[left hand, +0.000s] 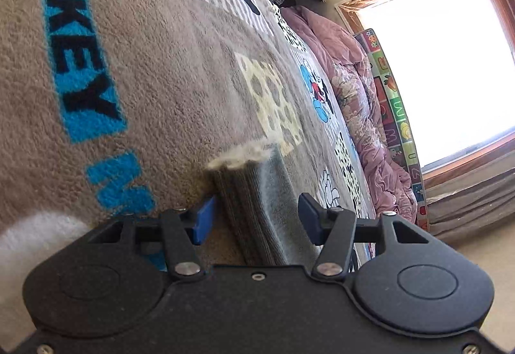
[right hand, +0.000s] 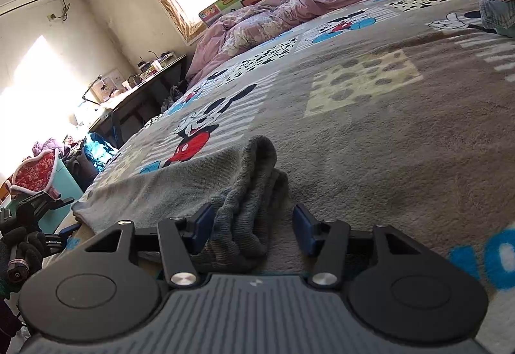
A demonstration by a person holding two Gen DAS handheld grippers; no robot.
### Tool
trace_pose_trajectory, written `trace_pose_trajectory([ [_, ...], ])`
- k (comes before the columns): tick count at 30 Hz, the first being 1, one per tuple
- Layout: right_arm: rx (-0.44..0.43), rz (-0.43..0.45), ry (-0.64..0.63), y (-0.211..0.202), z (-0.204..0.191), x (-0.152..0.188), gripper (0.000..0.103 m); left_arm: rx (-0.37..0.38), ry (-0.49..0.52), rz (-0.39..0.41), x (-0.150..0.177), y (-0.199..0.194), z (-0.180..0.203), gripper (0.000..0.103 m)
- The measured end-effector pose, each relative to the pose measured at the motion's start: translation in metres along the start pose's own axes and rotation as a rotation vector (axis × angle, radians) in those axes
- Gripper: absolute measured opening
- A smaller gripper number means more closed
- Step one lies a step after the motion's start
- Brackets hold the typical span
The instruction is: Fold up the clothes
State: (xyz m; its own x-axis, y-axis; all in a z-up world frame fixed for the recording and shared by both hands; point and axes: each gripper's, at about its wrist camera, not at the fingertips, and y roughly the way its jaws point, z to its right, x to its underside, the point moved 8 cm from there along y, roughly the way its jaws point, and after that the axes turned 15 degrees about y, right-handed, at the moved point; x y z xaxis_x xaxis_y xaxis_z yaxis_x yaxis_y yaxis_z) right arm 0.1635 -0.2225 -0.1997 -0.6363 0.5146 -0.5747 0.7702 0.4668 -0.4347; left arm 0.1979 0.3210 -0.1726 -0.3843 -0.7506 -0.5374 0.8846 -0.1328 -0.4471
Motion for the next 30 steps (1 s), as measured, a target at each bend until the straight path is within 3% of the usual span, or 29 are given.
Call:
trace_pose_trajectory([
  [7, 0.003, 0.006, -0.011, 0.003, 0.0, 0.001, 0.055, -0.015, 0.02, 0.016, 0.0, 0.006, -0.009, 0.035],
  [9, 0.006, 0.007, -0.018, 0.003, -0.001, 0.001, 0.055, -0.015, 0.032, 0.014, -0.001, 0.006, -0.007, 0.034],
  [12, 0.009, 0.009, -0.024, 0.003, -0.001, 0.002, 0.055, -0.002, 0.053, 0.021, -0.003, 0.004, 0.0, 0.018],
  [14, 0.007, 0.008, -0.021, 0.003, -0.002, 0.003, 0.055, 0.015, 0.089, 0.041, -0.006, -0.003, 0.014, 0.016],
  [22, -0.002, 0.007, -0.009, 0.004, -0.001, 0.002, 0.055, 0.053, 0.381, 0.112, -0.003, -0.038, 0.102, 0.012],
  [30, -0.017, -0.007, 0.02, 0.004, 0.003, -0.001, 0.055, 0.087, 0.711, 0.134, 0.04, -0.054, 0.197, 0.012],
])
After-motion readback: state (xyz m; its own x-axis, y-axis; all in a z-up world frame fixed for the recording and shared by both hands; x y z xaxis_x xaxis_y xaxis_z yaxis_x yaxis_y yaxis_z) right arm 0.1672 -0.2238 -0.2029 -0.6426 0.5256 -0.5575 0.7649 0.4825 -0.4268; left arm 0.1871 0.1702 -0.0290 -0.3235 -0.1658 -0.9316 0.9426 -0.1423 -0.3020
